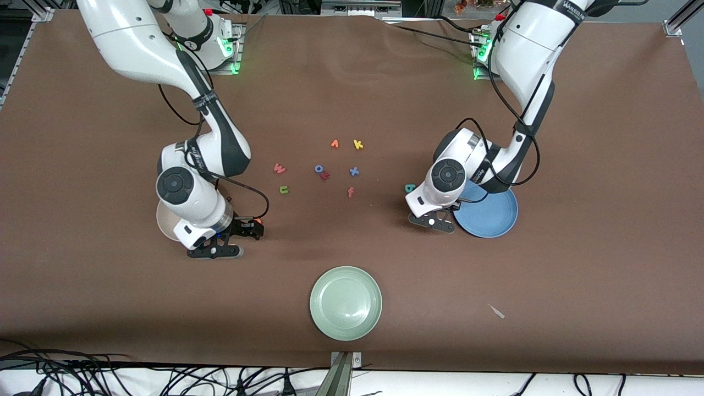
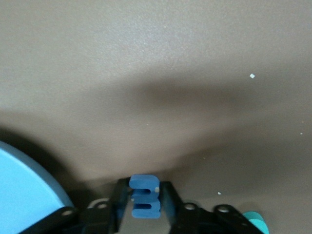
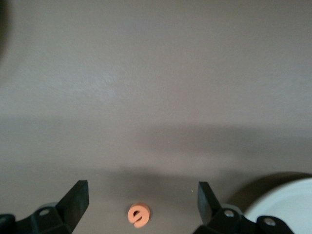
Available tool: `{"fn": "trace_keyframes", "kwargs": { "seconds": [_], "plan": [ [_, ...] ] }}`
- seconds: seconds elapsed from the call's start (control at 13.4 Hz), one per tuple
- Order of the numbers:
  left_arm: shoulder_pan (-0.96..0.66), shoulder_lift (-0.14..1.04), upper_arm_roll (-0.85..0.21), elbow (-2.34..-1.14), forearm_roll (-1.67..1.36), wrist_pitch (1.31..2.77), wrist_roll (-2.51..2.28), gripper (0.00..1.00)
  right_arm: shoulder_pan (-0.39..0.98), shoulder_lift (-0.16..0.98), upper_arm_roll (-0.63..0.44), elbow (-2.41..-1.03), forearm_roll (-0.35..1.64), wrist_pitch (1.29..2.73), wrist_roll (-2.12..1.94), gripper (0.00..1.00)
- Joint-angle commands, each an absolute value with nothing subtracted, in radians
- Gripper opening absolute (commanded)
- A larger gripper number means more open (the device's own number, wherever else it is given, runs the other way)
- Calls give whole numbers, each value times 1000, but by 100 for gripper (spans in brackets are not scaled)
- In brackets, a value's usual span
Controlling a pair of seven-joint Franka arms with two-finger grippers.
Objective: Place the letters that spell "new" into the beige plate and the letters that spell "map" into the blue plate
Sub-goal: 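Grasp the blue 3 with the left gripper while the right gripper grasps the orange letter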
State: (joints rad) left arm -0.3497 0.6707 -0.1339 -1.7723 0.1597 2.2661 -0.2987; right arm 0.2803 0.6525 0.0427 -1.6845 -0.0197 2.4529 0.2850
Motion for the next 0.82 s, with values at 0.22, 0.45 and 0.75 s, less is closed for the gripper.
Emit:
{"fn": "trace_keyframes", "kwargs": {
  "seconds": [0.22, 0.45, 0.75],
  "plan": [
    [-310, 588, -141, -1761, 190, 2225, -246, 6, 285, 646, 74, -1784, -48, 2542, 371, 99],
    [-247, 539, -143, -1709, 178, 2078, -102, 10, 285, 638, 75, -1824, -49, 2556, 374, 99],
    [-161, 546, -155, -1756, 169, 2063, 44, 19, 285, 643, 75, -1848, -63, 2595, 374, 99]
  ]
}}
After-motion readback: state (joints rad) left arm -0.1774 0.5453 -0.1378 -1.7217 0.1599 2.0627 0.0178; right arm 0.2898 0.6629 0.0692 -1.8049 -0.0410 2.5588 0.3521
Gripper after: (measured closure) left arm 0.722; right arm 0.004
